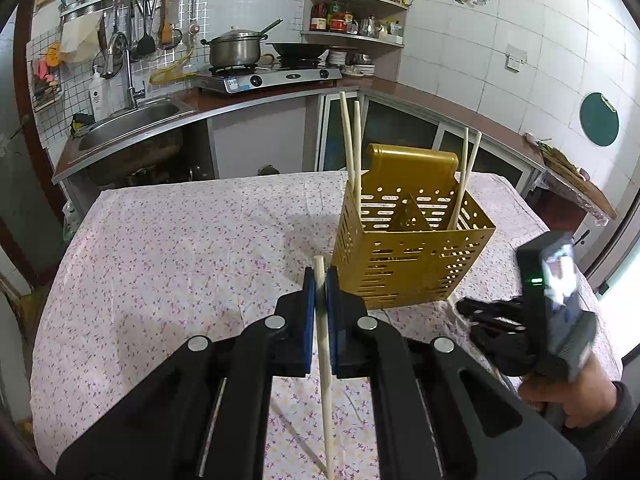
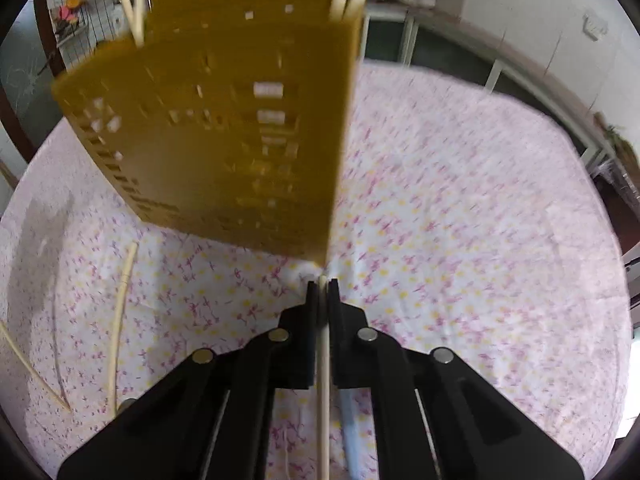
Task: Organize utensils
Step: 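Carry both held chopsticks up and over the yellow utensil holder, then open both grippers to drop the chopsticks into the holder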
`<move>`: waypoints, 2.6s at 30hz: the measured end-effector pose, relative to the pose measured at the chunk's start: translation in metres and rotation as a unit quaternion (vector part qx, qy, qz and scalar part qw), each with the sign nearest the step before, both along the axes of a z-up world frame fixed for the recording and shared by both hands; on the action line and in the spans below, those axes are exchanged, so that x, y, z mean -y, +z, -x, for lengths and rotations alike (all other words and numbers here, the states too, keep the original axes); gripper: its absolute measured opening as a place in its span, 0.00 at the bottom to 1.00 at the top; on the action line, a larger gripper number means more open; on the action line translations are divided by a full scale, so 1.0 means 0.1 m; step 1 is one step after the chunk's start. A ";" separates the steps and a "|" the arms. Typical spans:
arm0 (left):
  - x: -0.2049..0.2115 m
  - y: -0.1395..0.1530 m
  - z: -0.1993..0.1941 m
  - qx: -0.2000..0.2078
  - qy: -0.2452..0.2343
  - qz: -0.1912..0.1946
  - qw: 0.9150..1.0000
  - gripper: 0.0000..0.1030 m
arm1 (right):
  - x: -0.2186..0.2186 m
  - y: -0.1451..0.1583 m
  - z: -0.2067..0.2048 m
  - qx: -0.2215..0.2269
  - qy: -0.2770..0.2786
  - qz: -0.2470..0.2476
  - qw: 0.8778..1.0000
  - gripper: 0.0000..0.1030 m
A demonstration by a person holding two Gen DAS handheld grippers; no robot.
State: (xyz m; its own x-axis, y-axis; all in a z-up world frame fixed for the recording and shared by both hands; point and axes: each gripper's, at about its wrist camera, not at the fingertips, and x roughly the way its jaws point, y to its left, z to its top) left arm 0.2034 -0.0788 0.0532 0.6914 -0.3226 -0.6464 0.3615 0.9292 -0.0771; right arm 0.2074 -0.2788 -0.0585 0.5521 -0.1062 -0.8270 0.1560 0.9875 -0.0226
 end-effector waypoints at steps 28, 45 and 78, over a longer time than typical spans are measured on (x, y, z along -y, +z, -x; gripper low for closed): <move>0.05 0.10 0.18 0.013 0.010 -0.006 1.000 0.04 | 0.14 1.24 0.86 0.222 0.017 -0.034 0.974 0.05; 0.06 0.63 0.29 0.085 -0.002 0.022 0.996 0.03 | 0.06 1.95 1.09 0.323 0.031 -0.016 0.946 0.05; 0.95 1.28 -0.64 0.235 -0.032 0.098 0.966 0.03 | 0.09 2.34 -0.11 0.410 0.037 -0.009 0.912 0.05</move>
State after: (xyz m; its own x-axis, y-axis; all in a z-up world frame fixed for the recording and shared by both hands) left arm 0.2674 -0.1735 0.1811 0.8680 -0.4598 -0.1877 0.4565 0.8875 -0.0628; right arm 0.2186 -0.2881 0.1758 0.9902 -0.0344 -0.1355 0.0467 0.9949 0.0890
